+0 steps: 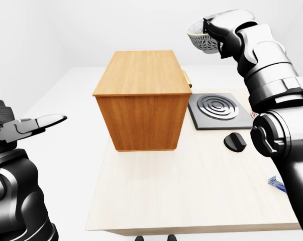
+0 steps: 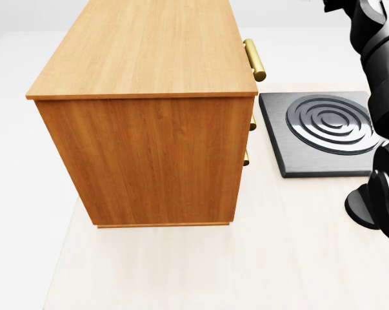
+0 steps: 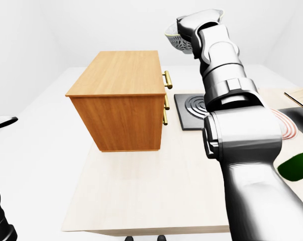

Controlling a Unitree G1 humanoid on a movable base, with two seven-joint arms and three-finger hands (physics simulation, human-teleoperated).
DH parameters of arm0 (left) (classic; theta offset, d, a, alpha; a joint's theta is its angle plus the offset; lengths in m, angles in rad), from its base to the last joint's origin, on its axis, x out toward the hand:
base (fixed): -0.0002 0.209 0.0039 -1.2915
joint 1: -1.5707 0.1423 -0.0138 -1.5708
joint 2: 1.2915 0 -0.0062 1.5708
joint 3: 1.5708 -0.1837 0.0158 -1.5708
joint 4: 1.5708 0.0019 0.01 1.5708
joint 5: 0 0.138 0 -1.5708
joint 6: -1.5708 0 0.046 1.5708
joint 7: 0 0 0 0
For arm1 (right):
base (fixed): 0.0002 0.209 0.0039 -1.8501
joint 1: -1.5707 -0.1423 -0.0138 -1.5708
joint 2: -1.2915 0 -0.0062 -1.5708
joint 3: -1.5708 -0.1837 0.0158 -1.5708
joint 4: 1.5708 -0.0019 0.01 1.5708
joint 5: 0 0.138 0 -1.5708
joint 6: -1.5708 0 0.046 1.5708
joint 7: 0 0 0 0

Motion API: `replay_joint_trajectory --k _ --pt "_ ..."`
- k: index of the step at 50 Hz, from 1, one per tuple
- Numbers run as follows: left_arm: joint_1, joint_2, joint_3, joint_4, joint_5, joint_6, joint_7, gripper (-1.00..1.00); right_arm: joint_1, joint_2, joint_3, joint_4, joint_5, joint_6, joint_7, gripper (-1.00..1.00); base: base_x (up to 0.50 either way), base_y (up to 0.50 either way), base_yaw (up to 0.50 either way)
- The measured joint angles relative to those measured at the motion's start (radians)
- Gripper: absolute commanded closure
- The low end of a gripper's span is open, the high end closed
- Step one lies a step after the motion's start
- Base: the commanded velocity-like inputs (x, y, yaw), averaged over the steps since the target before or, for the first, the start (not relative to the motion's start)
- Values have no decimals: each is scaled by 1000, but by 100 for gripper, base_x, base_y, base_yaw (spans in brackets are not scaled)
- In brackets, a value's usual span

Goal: Put the bowl on the top of the cabinet.

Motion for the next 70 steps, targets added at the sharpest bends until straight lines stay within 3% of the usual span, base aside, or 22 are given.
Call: replay_joint_trajectory --k 19,31,70 --pt "6 -2 3 -5 -1 0 -7 -100 -22 145 16 14 -107 0 -15 100 0 0 0" --pt "2 0 3 -2 1 0 -6 -100 -75 209 19 13 -63 0 1 100 0 0 0" --pt "4 2 6 -10 -4 0 -9 -100 -48 299 39 7 -51 0 -20 100 0 0 0"
